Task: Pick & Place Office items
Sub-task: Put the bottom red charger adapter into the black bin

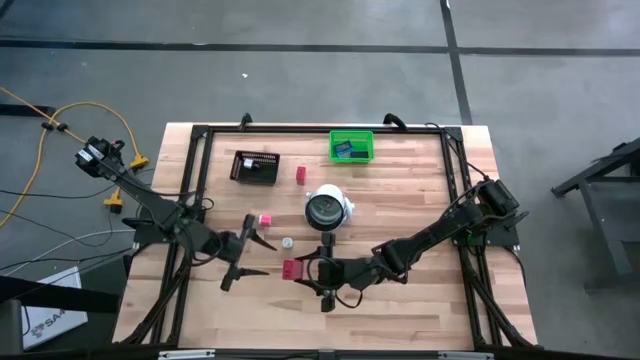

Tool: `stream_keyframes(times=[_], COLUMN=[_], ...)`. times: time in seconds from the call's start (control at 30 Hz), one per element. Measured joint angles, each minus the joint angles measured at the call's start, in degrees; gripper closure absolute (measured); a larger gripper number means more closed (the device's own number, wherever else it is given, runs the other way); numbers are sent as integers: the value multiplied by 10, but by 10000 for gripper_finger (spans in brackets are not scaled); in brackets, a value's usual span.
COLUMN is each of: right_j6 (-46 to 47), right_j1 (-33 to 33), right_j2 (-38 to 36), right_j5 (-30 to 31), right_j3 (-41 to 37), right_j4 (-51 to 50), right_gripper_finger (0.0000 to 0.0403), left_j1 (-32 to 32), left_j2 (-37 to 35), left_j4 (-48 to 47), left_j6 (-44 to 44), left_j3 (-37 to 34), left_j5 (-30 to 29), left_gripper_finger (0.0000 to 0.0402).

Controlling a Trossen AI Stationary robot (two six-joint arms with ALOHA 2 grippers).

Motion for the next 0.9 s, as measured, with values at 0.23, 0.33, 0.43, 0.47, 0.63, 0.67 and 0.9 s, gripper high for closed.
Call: stream_keyframes(times=[0.23, 0.33, 0.43, 0.47, 0.63, 0.67, 0.9], right_j6=[-36, -55, -76, -83, -99, -102, -103], right_j1=[-1, -2, -4, -5, -15, -17, -34], right_j2=[0, 0, 0, 0, 0, 0, 0], right_j5=[0, 1, 2, 2, 2, 2, 0], right_j3=[0, 0, 0, 0, 0, 0, 0], right_j4=[31, 46, 67, 70, 91, 92, 97], right_gripper_finger=[199, 199, 199, 199, 199, 199, 199], left_j1=[0, 0, 1, 3, 9, 11, 22], left_j2=[0, 0, 0, 0, 0, 0, 0], left_j4=[33, 46, 62, 66, 78, 78, 97], left_j6=[55, 76, 100, 106, 119, 119, 131], left_j3=[0, 0, 0, 0, 0, 0, 0], left_j5=[-6, -6, -6, -6, -6, -5, 0], left_gripper_finger=[106, 106, 106, 106, 106, 106, 106])
